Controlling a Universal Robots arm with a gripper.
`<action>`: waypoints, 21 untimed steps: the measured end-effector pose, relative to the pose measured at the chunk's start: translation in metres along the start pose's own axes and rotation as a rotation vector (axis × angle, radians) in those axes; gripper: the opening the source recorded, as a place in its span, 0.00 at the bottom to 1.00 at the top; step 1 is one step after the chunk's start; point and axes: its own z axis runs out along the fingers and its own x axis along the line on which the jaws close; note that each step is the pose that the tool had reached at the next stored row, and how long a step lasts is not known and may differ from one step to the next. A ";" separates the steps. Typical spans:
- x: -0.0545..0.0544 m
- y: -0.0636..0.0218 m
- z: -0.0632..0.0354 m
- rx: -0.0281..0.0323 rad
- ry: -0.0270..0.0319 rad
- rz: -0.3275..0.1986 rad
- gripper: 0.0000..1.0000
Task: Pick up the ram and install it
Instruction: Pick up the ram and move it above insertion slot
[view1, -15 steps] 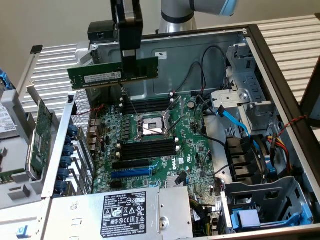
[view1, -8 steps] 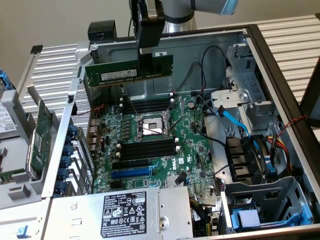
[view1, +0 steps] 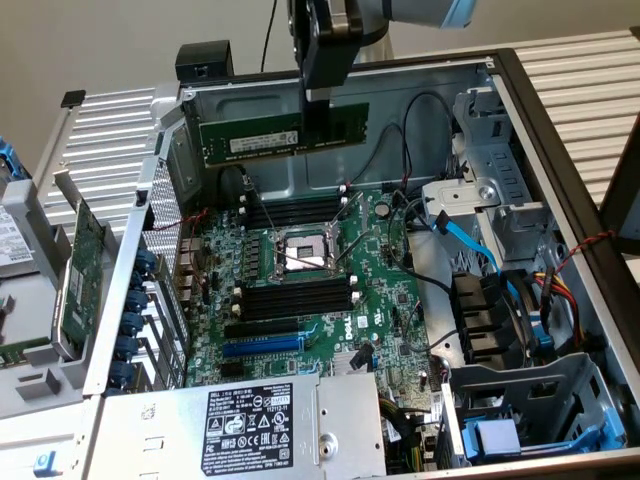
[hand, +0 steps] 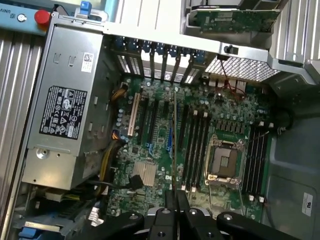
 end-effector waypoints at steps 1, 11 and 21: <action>-0.004 -0.0015 0.0004 -0.0001 0.0009 0.000 0.13; -0.033 -0.0064 0.0061 0.0017 0.0017 0.000 0.13; -0.040 -0.0078 0.0099 0.0156 -0.0009 0.029 0.13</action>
